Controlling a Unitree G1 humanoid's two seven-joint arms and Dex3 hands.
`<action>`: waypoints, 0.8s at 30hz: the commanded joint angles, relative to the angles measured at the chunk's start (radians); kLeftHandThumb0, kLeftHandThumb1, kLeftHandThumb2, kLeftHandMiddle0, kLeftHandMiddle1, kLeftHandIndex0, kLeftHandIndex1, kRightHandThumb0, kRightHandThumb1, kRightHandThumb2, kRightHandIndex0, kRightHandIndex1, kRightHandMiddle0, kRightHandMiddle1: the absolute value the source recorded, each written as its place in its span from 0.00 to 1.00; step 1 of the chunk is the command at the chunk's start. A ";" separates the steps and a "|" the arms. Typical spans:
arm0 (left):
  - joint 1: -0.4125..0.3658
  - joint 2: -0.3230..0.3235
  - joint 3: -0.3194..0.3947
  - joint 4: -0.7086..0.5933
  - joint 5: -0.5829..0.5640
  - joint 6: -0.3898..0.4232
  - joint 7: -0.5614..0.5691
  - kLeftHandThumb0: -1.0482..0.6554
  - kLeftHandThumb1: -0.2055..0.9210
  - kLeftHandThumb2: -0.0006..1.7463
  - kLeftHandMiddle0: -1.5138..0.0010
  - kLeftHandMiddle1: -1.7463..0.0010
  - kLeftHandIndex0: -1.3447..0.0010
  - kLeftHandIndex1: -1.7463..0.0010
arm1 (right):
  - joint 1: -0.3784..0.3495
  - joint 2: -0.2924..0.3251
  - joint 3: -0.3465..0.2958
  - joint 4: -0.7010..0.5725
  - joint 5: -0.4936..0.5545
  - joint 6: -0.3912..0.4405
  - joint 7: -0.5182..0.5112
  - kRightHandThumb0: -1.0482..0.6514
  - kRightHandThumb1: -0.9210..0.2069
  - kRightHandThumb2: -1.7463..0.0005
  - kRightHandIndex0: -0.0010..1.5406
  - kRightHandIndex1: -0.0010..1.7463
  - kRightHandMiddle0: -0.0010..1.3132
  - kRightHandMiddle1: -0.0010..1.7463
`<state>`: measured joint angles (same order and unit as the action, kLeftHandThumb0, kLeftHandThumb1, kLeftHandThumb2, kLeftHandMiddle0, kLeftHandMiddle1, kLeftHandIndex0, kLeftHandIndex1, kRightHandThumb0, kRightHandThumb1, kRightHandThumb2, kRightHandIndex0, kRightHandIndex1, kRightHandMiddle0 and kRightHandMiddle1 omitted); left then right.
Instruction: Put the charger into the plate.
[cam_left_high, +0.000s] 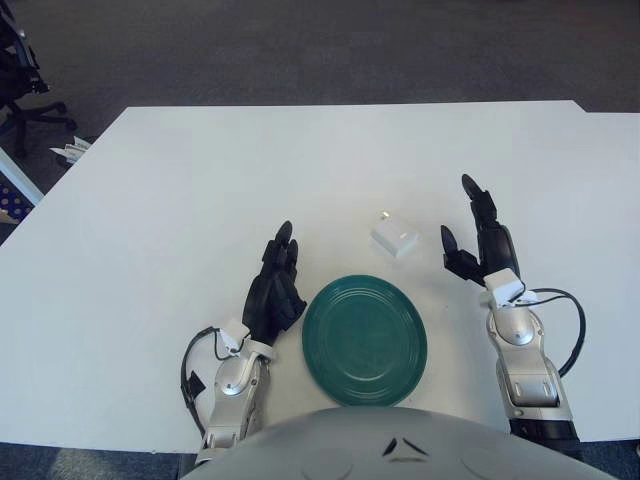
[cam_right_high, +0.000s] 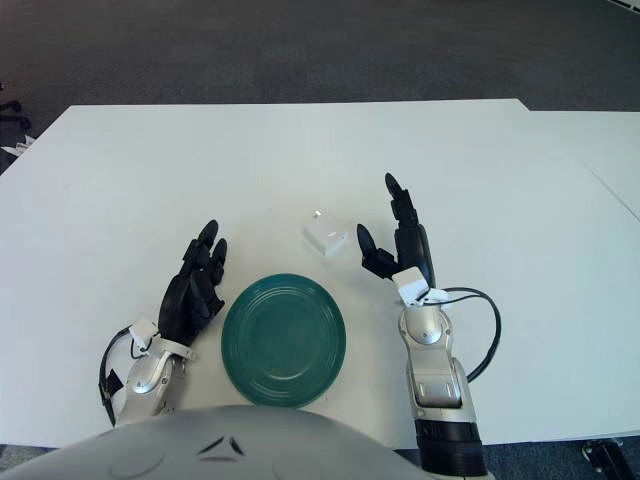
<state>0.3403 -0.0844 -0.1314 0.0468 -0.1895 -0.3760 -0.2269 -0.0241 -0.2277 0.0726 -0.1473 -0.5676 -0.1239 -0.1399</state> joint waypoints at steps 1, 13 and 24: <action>0.015 0.000 0.002 0.054 -0.012 0.058 -0.004 0.00 1.00 0.53 1.00 1.00 1.00 0.93 | -0.080 -0.043 0.033 0.050 -0.067 0.009 0.011 0.03 0.00 0.65 0.16 0.02 0.00 0.38; 0.020 -0.013 -0.017 0.062 0.088 -0.021 0.048 0.00 1.00 0.55 1.00 1.00 1.00 0.98 | -0.207 -0.241 0.162 0.209 -0.188 -0.118 0.117 0.04 0.00 0.64 0.15 0.00 0.00 0.37; 0.019 -0.014 -0.015 0.056 0.098 -0.016 0.061 0.00 1.00 0.56 1.00 1.00 0.99 0.98 | -0.269 -0.377 0.252 0.271 -0.313 -0.220 0.160 0.08 0.00 0.63 0.09 0.00 0.00 0.27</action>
<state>0.3311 -0.1051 -0.1450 0.0726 -0.1056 -0.4309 -0.1812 -0.2494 -0.5794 0.3049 0.1134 -0.8478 -0.3207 0.0193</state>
